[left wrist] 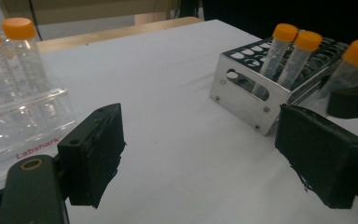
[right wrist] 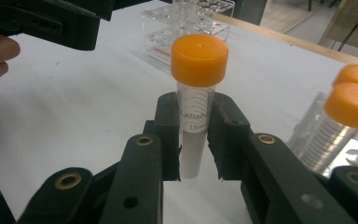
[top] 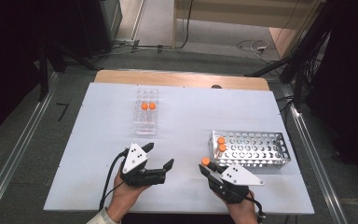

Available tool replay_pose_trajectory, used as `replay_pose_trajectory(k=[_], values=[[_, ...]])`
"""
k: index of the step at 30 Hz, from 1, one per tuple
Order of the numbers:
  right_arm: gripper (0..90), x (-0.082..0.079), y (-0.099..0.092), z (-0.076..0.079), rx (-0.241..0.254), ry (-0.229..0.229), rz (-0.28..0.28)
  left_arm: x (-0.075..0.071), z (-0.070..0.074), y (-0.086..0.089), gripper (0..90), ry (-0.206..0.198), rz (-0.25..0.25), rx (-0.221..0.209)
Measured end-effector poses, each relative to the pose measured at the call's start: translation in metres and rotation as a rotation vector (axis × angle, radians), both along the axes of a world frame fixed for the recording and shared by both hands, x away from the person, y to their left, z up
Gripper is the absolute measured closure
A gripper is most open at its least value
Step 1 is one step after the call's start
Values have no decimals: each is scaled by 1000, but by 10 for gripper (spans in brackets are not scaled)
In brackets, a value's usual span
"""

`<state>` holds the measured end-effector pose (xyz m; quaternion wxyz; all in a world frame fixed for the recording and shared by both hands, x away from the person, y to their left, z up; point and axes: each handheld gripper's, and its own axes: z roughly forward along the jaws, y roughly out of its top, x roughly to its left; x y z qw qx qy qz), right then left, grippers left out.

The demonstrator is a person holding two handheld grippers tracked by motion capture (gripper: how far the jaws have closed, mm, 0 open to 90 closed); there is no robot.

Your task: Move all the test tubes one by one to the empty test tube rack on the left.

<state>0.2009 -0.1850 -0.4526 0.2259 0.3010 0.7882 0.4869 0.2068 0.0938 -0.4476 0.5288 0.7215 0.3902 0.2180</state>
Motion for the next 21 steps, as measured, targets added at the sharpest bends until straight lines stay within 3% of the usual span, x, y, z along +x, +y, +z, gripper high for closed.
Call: replay_pose_trajectory(k=[13, 21], values=[[721, 7, 25, -1, -10, 3, 44, -9, 11, -14, 265, -30, -82, -39], [721, 9, 41, -3, -23, 11, 77, -11, 13, -24, 410, -35, -139, -41]])
